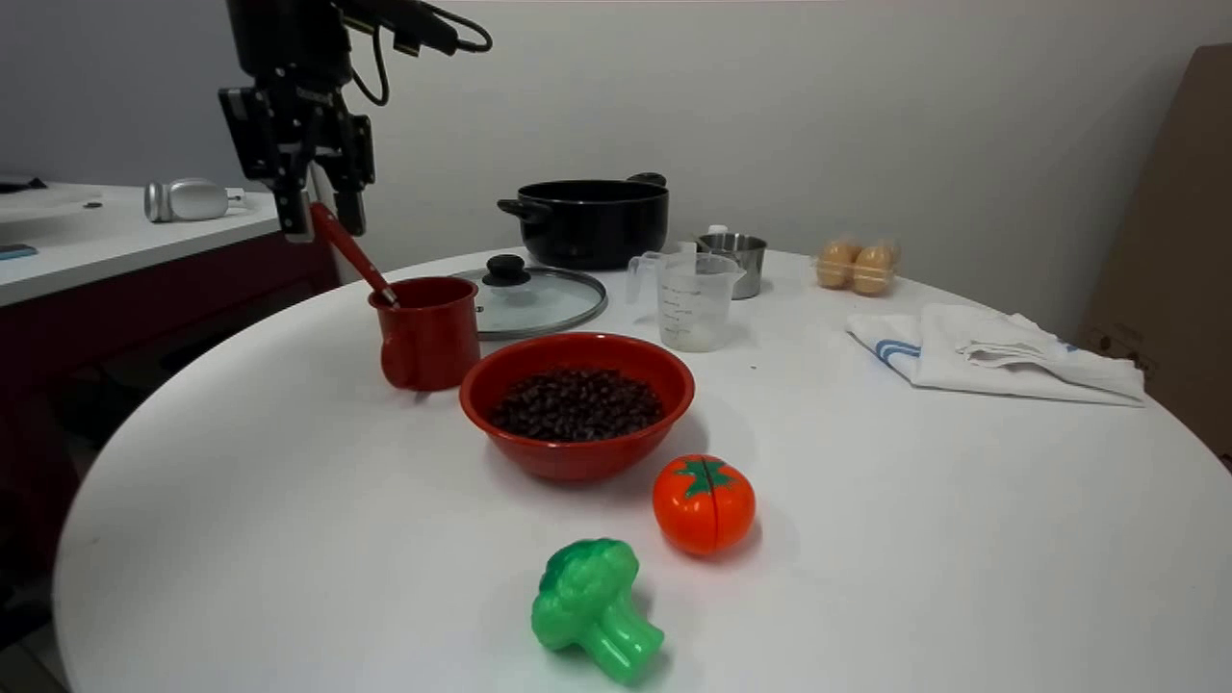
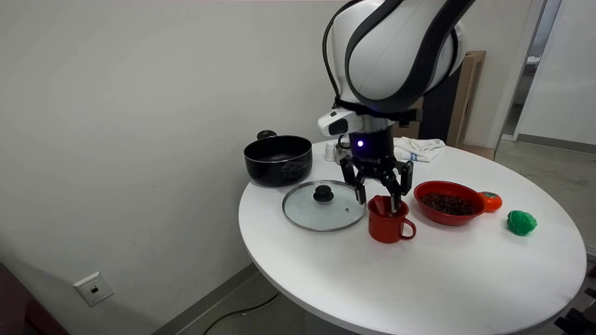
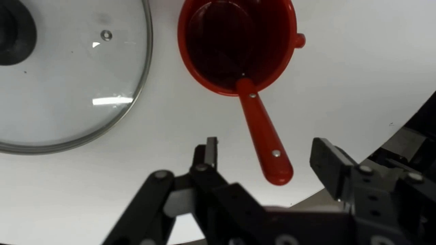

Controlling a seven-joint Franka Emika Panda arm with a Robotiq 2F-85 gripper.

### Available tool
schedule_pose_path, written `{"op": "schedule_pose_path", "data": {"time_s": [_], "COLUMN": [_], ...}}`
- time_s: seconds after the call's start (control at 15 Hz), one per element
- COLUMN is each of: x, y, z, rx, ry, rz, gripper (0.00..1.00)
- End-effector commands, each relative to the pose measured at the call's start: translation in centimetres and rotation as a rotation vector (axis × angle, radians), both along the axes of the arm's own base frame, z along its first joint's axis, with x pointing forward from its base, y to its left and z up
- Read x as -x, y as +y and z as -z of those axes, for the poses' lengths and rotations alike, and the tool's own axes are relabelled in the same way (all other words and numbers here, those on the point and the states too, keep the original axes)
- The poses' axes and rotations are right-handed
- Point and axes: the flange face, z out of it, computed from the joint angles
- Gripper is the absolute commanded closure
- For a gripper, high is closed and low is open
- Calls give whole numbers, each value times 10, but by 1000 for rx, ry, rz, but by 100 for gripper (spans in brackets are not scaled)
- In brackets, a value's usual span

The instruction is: Fill the spoon with contents of the red bowl

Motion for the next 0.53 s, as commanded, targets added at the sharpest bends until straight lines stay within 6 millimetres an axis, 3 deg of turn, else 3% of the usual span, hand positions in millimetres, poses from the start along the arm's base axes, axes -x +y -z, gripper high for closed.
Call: {"op": "schedule_pose_path", "data": {"time_s": [0.0,0.13,0.47], "x": [-10,-12,-13], "y": [-6,-8,-9], "z": [-5,-7,-10], "rx": [-11,-13,-20], "ry": [-14,-17,-20], "rz": [-16,-10,-8], "gripper": [47,44,81]}}
